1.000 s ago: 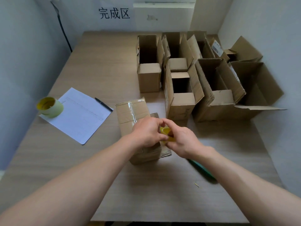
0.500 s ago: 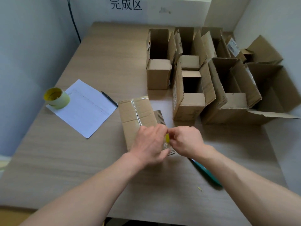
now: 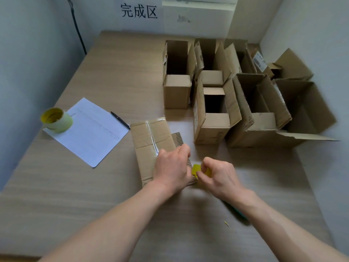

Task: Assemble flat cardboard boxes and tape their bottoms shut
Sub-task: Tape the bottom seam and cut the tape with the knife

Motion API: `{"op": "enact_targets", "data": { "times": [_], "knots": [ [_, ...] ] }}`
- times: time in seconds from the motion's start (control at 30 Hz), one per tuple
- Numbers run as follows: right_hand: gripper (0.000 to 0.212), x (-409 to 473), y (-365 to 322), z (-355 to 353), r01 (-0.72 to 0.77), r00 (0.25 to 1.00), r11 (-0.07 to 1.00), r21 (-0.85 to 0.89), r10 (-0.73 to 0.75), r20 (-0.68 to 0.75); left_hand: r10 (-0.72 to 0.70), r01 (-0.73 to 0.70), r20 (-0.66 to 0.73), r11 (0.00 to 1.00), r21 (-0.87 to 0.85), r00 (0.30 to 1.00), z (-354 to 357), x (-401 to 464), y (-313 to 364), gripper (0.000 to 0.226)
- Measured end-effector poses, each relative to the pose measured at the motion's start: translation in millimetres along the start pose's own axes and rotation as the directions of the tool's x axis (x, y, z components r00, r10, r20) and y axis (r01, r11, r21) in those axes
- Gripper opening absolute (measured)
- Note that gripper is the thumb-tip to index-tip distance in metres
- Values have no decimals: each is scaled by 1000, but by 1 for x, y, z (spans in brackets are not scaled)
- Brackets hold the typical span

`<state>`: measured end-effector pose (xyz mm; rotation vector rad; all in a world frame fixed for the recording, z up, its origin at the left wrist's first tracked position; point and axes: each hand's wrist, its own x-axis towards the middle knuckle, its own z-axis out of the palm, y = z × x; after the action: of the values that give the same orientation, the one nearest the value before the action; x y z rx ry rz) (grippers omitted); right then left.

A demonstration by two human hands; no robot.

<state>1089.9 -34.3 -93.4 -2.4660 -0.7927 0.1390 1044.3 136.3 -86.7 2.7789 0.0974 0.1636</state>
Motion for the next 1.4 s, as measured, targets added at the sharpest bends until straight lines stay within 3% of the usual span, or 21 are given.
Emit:
{"op": "enact_targets", "data": {
  "times": [0.17, 0.27, 0.33, 0.47, 0.63, 0.7, 0.77, 0.83, 0.87, 0.93, 0.97, 1.0, 1.1, 1.2, 1.27, 1.33, 1.4],
  "knots": [
    [25, -9, 4, 5, -182, 982, 970, 164, 187, -16, 13, -12, -32, 1000, 21, 999, 0, 0, 0, 27],
    [26, -20, 4, 12, -229, 973, 961, 155, 231, 2, 21, -20, -31, 999, 26, 999, 0, -1, -1, 28],
    [19, -32, 3, 17, -210, 978, 972, 102, 208, 22, 23, -22, -30, 1000, 22, 999, -1, -1, -2, 29],
    [35, -62, 4, 31, -72, 991, 994, -78, 80, 108, 33, -33, -17, 999, 22, 999, -1, -2, -4, 31],
    [20, -95, 5, 51, 146, 971, 978, -146, -113, 213, 101, -102, 22, 994, 30, 995, -5, 1, -11, 33],
    [21, -103, 11, 59, 140, 947, 972, -186, -76, 312, 140, -142, 77, 990, 24, 987, -9, 5, -16, 32],
    [28, -106, 11, 63, 98, 926, 967, -237, -1, 378, 142, -131, 119, 987, -94, 983, -17, 10, -18, 35],
    [31, -104, 4, 63, 118, 953, 955, -271, -32, 301, 77, -51, 58, 930, -365, 995, -31, 9, -24, 42],
    [31, -100, -1, 61, 117, 980, 958, -260, -70, 184, 14, -45, -70, 887, -459, 997, -37, 3, -30, 41],
    [29, -86, -17, 51, 39, 992, 993, -114, -52, -117, -157, -29, -363, 889, -458, 918, -42, -17, -48, 39],
    [31, -76, -26, 47, -5, 979, 1000, -9, 3, -204, -242, 24, -435, 893, -448, 867, -39, -29, -57, 42],
    [38, -63, -36, 45, -36, 969, 996, 88, 56, -241, -328, 108, -427, 880, -463, 843, -34, -41, -64, 47],
    [62, -20, -72, 55, -79, 977, 950, 301, 134, -166, -502, 304, -178, 729, -613, 846, -9, -64, -62, 64],
    [56, 4, -92, 76, -117, 985, 919, 376, 156, -73, -567, 302, -153, 626, -719, 810, 5, -62, -47, 61],
    [51, 9, -88, 81, -105, 984, 933, 345, 147, -97, -556, 301, -203, 680, -668, 806, 7, -61, -47, 56],
    [56, 10, -79, 78, -47, 996, 962, 270, 66, -63, -425, 254, -205, 794, -553, 882, 8, -66, -59, 61],
    [64, 11, -68, 70, 15, 999, 979, 203, -22, 33, -264, 194, -104, 877, -439, 959, 5, -71, -75, 80]
  ]
}}
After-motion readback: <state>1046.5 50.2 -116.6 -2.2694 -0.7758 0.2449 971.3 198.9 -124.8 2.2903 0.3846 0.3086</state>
